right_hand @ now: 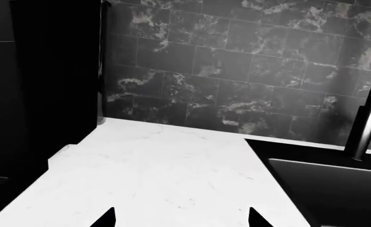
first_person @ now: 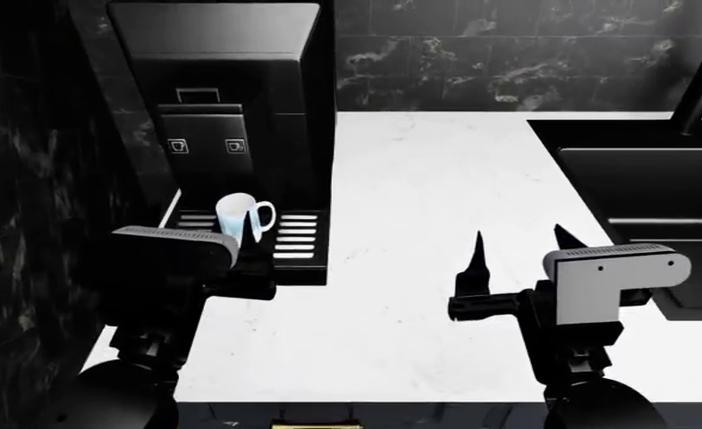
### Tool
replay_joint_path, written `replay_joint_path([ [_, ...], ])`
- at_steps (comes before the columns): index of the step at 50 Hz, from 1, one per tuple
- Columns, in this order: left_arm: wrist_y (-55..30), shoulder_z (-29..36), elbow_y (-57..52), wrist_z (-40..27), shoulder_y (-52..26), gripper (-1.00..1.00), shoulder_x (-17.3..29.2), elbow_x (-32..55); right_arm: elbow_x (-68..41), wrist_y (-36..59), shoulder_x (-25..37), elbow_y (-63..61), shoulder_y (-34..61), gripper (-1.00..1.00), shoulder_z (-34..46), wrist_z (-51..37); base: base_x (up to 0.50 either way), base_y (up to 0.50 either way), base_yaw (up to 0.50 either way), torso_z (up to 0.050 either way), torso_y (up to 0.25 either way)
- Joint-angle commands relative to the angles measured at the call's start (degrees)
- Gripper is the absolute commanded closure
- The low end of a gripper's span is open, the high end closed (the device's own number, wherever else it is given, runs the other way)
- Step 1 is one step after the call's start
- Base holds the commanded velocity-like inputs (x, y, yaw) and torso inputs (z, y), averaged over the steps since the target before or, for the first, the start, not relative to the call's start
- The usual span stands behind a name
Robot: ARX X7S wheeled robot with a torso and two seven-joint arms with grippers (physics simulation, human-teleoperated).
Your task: Press the button on the coffee machine to serve coffee.
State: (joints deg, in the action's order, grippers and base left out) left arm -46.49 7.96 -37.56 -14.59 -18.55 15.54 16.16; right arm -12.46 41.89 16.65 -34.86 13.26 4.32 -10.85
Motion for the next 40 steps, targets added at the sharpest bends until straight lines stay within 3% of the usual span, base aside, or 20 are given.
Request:
replay_joint_path([
  [1,-0.45,0.68,-0.77,-0.67,-0.16,-1.00,-0.11,0.10,-0.30,-0.23,0.30,0.27,-0.17,-1.00,0.23,0.05,0.11,0.00,0.00,0.000,0.000],
  [15,-9.57,-1.36,-10.04,-2.28,-1.25,-1.00,0.59,3.63,-0.96,-2.30,-0.14,1.86,-1.40,-1.00,-0.62,-0.19,0.03,0.00,0.00,0.000,0.001],
  [23,-22.82,-3.90,-17.60,-3.32,-8.57,-1.00,-1.09,9.38,-1.33,-2.97,-0.52,3.18,-1.30,-1.00,-0.24,-0.08,0.00,0.00,0.00,0.000,0.000],
  [38,-26.07,-2.29,-15.05,-4.07,-13.18,-1.00,-3.51,11.46,-1.88,-3.27,-0.65,3.74,-1.36,-1.00,-0.17,-0.41,0.00,0.00,0.00,0.000,0.000],
  [39,-26.15,-2.36,-14.86,-4.47,-13.31,1.00,-3.73,11.30,-1.93,-3.26,-0.67,3.74,-1.36,-1.00,-0.18,-0.45,0.00,0.00,0.00,0.000,0.000],
  [40,-26.76,-2.75,-15.08,-4.75,-13.58,1.00,-4.09,11.53,-1.95,-3.24,-0.67,3.74,-1.38,-1.00,-0.17,-0.50,0.00,0.00,0.00,0.000,0.000],
])
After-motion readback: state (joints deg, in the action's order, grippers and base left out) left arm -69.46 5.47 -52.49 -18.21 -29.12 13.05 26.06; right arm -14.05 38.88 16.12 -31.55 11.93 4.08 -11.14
